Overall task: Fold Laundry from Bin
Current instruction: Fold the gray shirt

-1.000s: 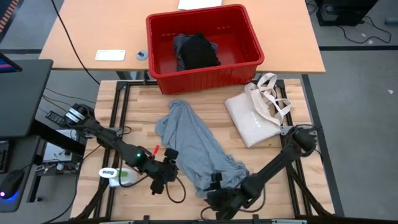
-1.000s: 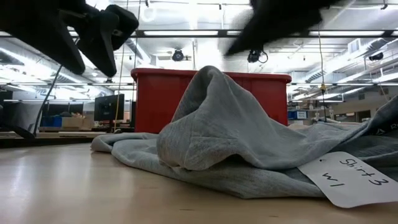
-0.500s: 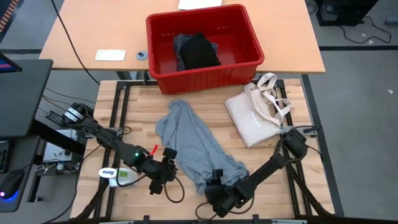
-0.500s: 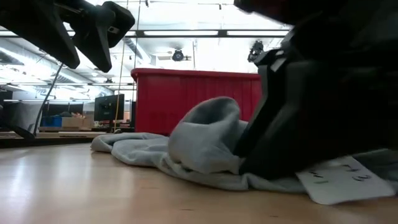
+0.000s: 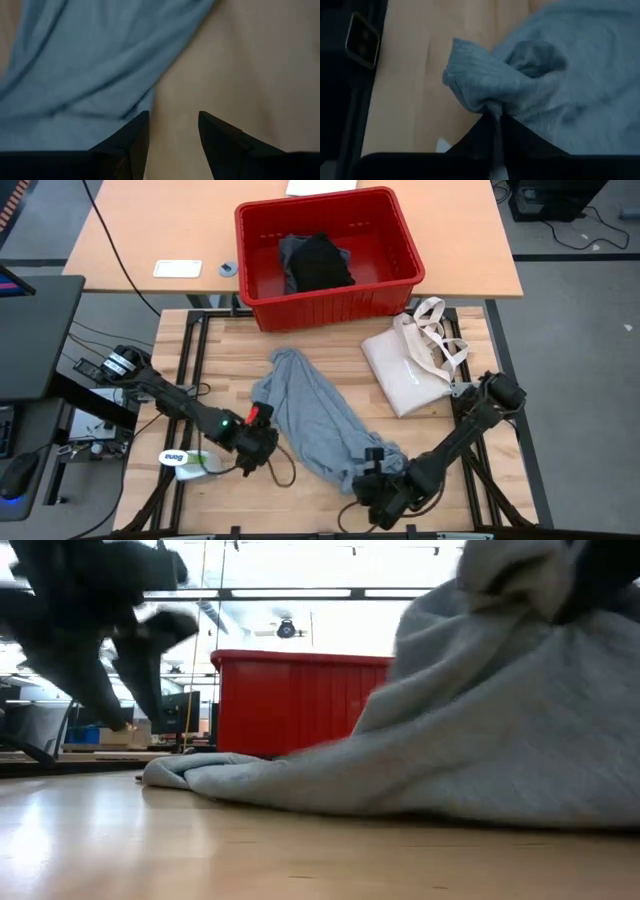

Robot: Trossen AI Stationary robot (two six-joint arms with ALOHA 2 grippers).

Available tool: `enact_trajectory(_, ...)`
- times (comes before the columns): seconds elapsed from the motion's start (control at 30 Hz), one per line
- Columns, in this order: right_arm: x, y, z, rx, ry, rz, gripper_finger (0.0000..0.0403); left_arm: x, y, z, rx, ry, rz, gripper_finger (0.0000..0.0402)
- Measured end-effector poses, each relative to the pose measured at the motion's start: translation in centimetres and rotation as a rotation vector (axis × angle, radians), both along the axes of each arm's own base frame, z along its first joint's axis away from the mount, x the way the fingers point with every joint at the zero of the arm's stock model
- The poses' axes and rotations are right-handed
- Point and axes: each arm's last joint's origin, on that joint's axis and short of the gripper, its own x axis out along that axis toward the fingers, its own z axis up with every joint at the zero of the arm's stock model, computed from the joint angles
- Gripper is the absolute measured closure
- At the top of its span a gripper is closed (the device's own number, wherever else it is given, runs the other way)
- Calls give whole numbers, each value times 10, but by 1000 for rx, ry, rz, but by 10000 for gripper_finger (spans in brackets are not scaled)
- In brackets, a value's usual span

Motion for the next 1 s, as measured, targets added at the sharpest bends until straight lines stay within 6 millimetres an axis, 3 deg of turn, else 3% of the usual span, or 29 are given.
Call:
enact_trajectory(0.23, -6, -2, -3, 6, 64, -51, 382, -4, 38, -20, 45, 76, 212, 225)
enact_trajectory(0.53, -3, 0, -16, -3, 88, -63, 375, -16, 63, -33, 179, 212, 215, 225)
enact_trajectory(0.8, -2, 0, -17, -11, 73, -67, 376, -13, 77, -50, 177, 141, 178, 230)
enact_trajectory(0.9, -1, 0, -17, -15, 64, -70, 375, -11, 84, -51, 149, 151, 175, 272)
enact_trajectory(1.0, -1, 1, -17, -10, 59, -70, 375, -12, 89, -50, 161, 168, 188, 366)
